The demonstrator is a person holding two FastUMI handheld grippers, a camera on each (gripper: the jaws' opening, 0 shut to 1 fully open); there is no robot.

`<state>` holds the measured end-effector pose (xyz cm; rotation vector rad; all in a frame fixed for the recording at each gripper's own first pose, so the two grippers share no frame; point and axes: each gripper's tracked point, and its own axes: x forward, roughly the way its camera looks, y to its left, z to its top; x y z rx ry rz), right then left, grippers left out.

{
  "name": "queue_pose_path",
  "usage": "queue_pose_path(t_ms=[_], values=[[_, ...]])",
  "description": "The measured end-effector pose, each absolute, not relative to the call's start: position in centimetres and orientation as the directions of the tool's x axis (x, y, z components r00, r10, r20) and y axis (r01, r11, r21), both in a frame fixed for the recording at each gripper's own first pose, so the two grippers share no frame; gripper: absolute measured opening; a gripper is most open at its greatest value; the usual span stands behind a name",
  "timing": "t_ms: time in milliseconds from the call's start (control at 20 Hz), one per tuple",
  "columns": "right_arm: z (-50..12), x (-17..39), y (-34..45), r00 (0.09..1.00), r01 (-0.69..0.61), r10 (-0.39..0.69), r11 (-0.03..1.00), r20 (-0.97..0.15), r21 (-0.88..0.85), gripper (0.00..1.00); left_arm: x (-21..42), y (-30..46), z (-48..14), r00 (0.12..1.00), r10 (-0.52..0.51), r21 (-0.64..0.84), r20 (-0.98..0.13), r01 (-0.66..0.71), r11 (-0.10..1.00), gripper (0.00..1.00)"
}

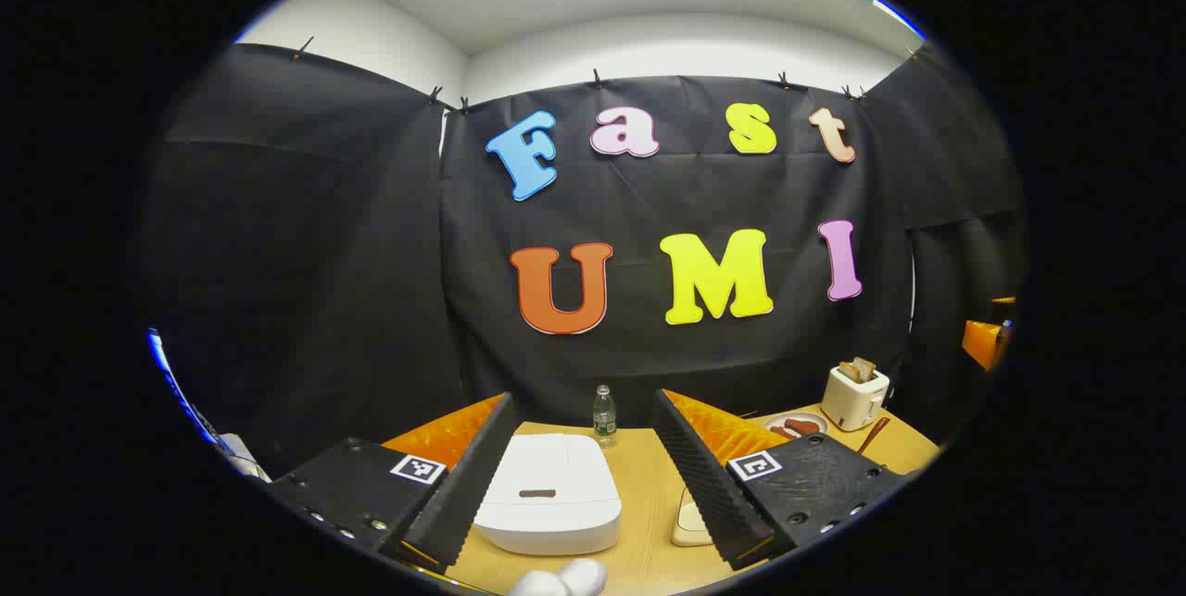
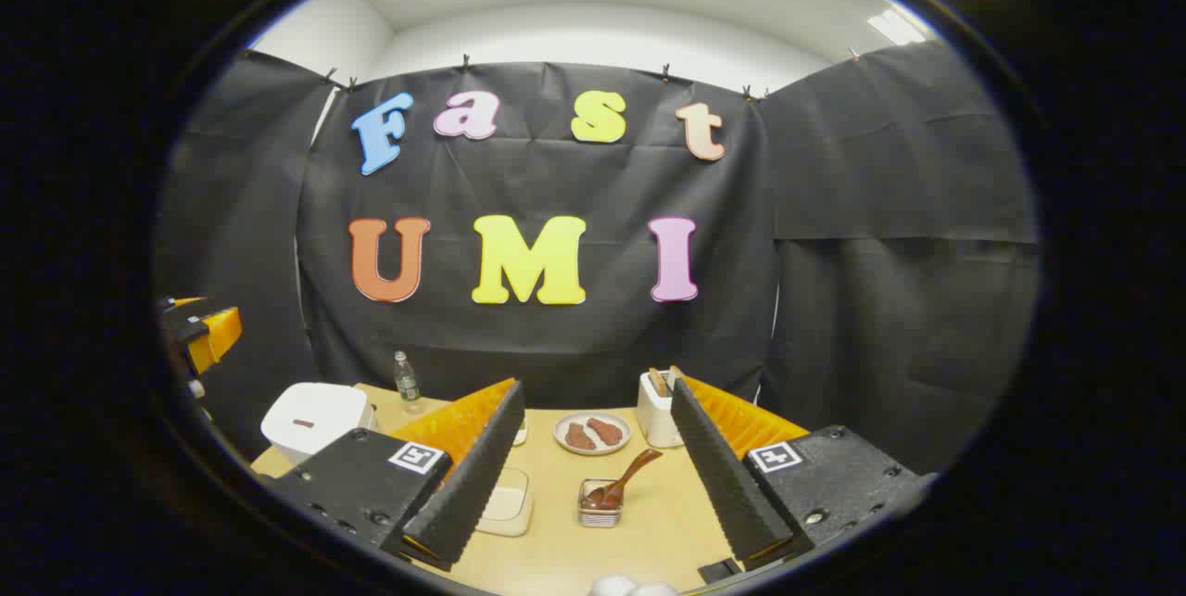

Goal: Close the left gripper, press the button to open the rice cooker; take a wooden spoon from the chopstick holder with the right hand, scoop a spoonful of rice and pour it into the rice cooker, then put the wooden spoon back into the chopstick holder.

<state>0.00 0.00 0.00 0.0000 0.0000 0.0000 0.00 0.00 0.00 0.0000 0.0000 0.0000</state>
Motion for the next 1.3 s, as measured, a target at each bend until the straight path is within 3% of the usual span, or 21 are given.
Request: queue_pose_path(t_ms=[1100,1300], values=[[0.3,0.4,-0.5,1.000,-0.001,0.001,1.000,-0.007,-0.015,1.00,-0.1,-1.1,1.5,0.999,-0.023,-0.026,0.040,0.024,0.999,0.93],[0.4,0.6,-0.5,1.000,0.005,-0.005,1.000,-0.003,-0.026,1.00,-0.2,0.7,2.3,0.996,0.045,-0.027,0.077,-0.043,0.999,0.00]])
